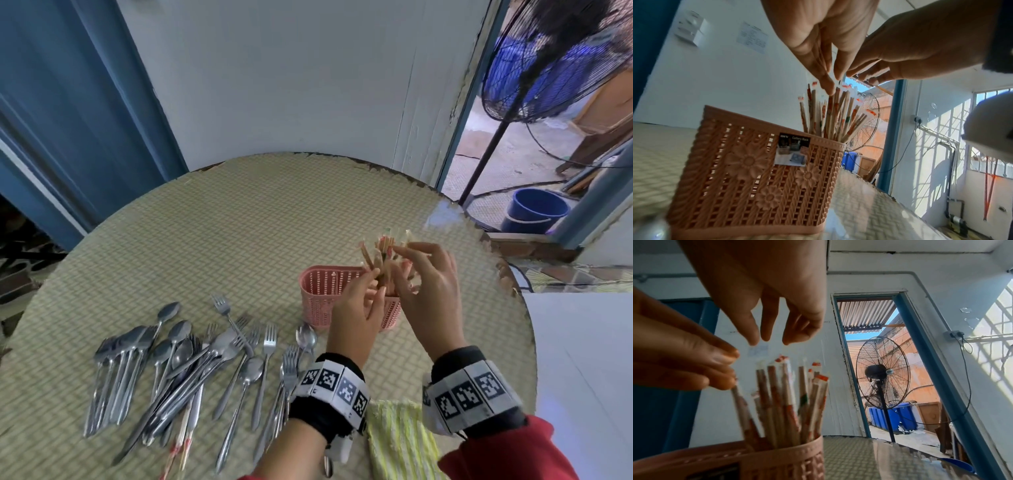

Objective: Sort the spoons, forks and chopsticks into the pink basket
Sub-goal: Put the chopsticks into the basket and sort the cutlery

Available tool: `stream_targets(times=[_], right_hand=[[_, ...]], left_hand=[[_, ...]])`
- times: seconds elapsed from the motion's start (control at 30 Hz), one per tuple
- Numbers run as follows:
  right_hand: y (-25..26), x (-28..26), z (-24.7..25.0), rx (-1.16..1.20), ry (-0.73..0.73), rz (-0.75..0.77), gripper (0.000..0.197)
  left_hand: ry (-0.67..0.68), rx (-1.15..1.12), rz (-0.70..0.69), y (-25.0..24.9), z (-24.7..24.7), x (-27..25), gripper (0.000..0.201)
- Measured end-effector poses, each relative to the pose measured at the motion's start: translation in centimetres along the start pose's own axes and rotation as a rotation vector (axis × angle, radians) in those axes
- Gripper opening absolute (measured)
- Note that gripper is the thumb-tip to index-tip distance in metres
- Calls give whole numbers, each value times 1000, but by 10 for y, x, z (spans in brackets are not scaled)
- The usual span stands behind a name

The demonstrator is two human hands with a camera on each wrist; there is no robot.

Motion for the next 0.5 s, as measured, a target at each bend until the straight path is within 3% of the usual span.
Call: stream_targets(times=[0.17, 0.37, 0.5], right_hand=[[39, -43, -12, 167, -26, 1, 10], [66, -112, -85, 214, 252, -51, 10], [76, -166, -141, 212, 429, -191, 15]], left_hand=[[-93, 51, 49, 16, 54, -38, 19], [-141, 140, 308, 75, 134, -106, 15], [-98, 235, 487, 115, 186, -161, 14]])
Point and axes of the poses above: each hand's wrist, its own x-axis towards the middle knuckle, its own z-axis out of the back of the hand, y = z × x, the point moved 7 cm from there along x, towards the middle knuckle, and after that the axes turned 14 degrees about -z, right-handed, at the moved point
